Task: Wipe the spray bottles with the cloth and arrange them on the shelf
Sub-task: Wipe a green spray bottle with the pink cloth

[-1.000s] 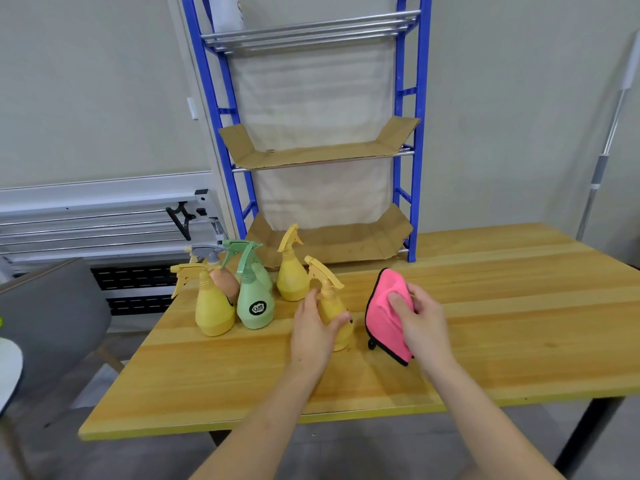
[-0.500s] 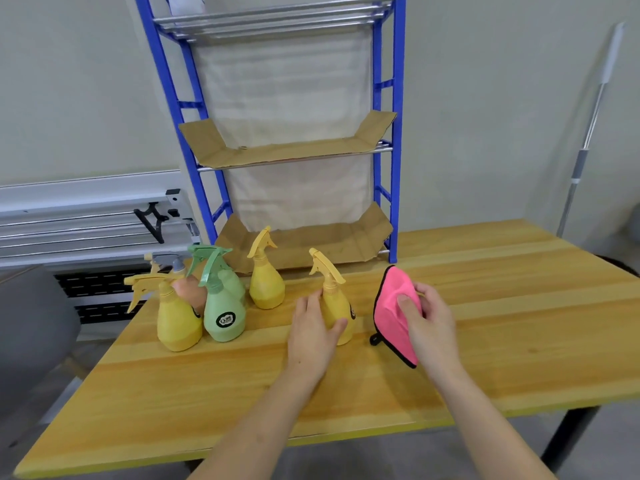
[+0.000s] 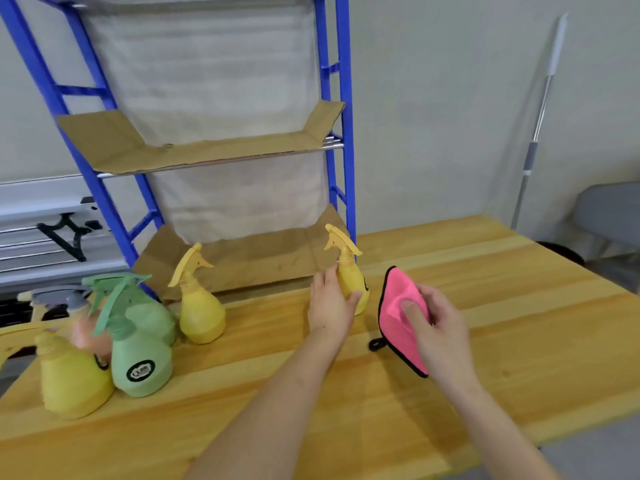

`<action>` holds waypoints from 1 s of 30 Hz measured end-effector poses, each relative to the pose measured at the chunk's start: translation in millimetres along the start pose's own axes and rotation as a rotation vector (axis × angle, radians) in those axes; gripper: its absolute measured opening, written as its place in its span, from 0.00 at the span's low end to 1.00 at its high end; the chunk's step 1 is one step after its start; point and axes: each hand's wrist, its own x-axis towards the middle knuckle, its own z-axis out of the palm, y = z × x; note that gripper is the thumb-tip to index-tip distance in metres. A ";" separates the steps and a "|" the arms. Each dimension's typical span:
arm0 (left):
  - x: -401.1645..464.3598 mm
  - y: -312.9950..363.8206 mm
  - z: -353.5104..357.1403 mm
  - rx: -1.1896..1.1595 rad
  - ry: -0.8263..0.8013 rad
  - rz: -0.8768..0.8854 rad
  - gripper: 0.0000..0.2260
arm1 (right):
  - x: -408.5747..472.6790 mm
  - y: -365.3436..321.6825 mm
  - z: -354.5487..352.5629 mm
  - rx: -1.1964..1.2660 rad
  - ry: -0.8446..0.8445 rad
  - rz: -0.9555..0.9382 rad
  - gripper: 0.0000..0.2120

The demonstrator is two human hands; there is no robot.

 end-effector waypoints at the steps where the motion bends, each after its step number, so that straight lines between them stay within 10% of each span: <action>1: 5.8 2.8 4.7 0.002 -0.005 0.003 0.32 | 2.5 1.4 -2.8 -0.004 0.004 -0.004 0.13; 13: 14.8 8.9 -7.9 -0.095 -0.034 -0.064 0.29 | -1.3 -6.1 2.5 0.014 0.018 -0.026 0.12; 22: -55.0 -57.2 -103.3 -0.205 0.315 -0.043 0.09 | -26.2 -33.0 64.2 0.093 -0.087 -0.029 0.11; 30: -64.0 -104.5 -174.6 -0.158 0.457 -0.102 0.15 | -51.2 -55.2 121.5 0.123 -0.228 -0.058 0.10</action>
